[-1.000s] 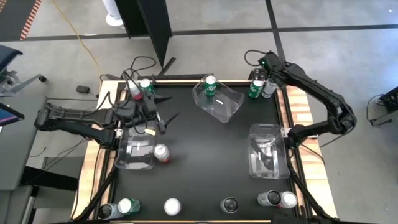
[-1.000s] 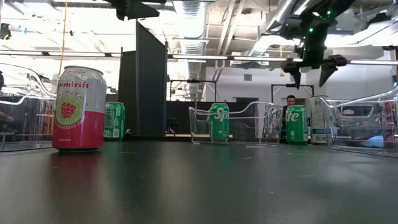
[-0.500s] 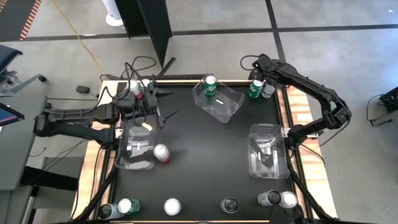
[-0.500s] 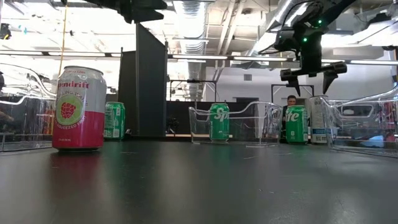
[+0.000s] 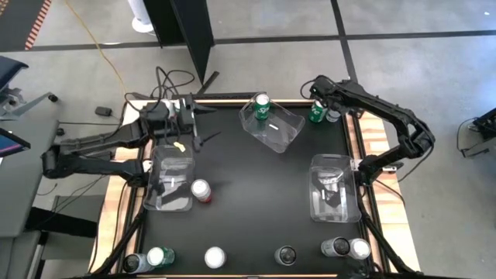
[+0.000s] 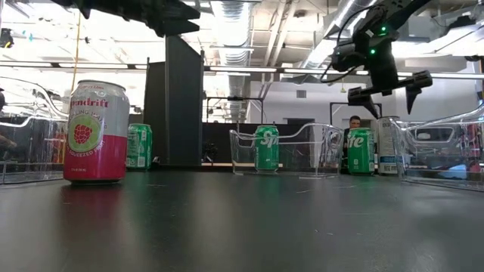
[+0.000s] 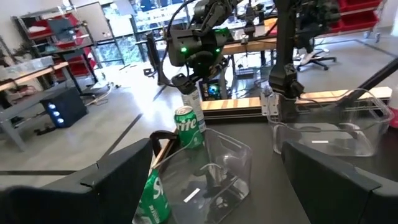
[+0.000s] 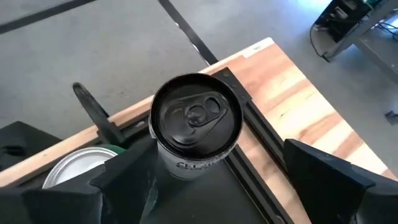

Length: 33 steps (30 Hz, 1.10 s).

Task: Sort soda cans
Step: Put the top right white blue soda can into the right transparent bin

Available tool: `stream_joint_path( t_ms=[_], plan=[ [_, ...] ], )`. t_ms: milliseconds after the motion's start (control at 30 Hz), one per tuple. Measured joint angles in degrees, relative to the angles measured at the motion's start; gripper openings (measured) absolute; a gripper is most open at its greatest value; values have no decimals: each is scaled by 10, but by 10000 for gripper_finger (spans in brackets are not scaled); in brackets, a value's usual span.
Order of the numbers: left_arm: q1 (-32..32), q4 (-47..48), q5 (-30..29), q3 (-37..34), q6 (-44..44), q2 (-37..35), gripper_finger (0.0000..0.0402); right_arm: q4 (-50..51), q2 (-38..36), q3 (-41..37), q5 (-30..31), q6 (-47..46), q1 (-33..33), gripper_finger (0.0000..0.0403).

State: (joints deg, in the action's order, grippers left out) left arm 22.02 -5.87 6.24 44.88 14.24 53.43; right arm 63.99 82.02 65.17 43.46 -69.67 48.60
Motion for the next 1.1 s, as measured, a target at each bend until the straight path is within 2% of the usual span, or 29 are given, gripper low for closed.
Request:
stream_joint_path(
  t_ms=[233, 767, 1100],
  plan=[
    [19, -8, 25, 0, -2, 0, 352, -45, 3, 0, 1, -6, 0, 366],
    [21, -12, 27, 0, -3, 0, 352, -60, 86, 0, 16, -53, 14, 366],
    [21, -11, 27, 0, -3, 0, 352, -60, 91, 0, 31, -69, 13, 360]
  ],
)
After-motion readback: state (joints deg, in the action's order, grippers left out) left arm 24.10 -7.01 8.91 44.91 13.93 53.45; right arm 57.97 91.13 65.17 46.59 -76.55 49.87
